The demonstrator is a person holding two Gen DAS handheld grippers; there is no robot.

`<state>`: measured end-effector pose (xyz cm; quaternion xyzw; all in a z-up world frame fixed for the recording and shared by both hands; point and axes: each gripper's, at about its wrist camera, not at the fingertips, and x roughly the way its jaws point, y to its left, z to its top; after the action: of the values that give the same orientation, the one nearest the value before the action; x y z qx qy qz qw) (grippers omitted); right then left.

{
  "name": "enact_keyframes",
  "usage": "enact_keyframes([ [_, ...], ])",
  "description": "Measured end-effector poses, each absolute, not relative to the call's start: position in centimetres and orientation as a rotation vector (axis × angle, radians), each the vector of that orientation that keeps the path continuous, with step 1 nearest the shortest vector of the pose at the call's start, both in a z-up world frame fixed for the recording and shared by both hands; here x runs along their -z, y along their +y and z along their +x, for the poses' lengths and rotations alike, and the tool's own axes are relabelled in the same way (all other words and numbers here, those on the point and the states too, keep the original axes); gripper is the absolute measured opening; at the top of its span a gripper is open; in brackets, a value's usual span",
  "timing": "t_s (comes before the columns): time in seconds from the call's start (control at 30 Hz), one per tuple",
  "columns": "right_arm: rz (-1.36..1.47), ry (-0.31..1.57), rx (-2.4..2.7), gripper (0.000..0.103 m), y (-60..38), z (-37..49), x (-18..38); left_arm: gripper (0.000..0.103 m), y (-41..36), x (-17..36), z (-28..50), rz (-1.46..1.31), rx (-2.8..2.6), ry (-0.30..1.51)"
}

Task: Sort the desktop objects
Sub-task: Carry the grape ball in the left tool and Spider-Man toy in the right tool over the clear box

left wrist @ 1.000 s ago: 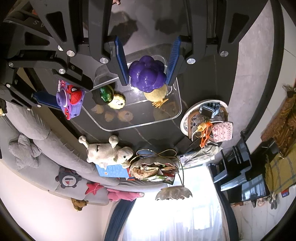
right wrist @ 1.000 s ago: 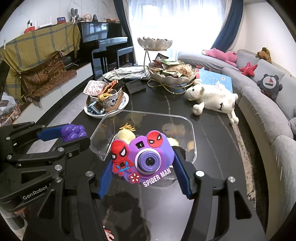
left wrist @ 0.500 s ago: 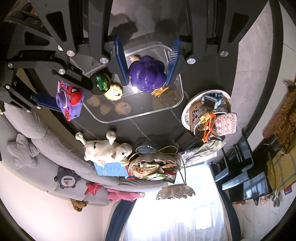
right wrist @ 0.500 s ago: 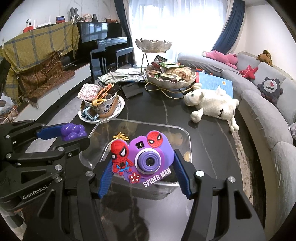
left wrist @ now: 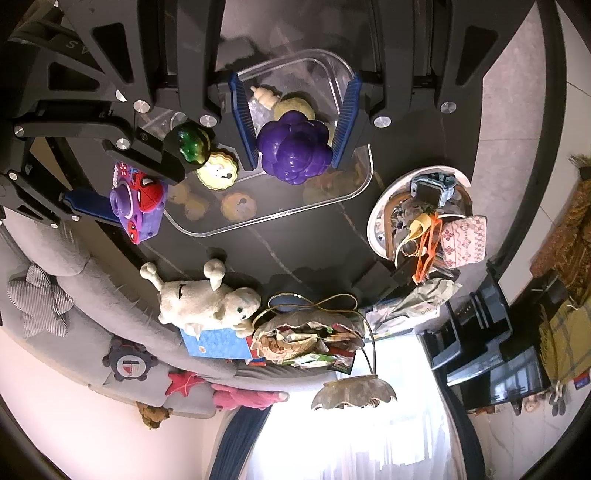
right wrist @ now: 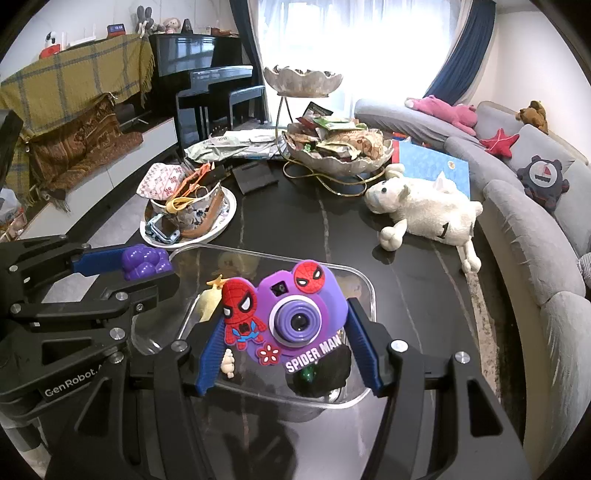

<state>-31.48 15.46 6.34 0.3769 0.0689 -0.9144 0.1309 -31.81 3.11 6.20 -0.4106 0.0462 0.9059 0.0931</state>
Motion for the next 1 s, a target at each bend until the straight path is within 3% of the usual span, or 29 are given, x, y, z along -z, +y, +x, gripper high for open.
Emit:
enact_keyframes([
  [1.0,1.294,0.231,2.566,0.057,15.9,-36.9,0.2,0.037,4.2,0.4,-37.1,-1.394,-2.594,0.190],
])
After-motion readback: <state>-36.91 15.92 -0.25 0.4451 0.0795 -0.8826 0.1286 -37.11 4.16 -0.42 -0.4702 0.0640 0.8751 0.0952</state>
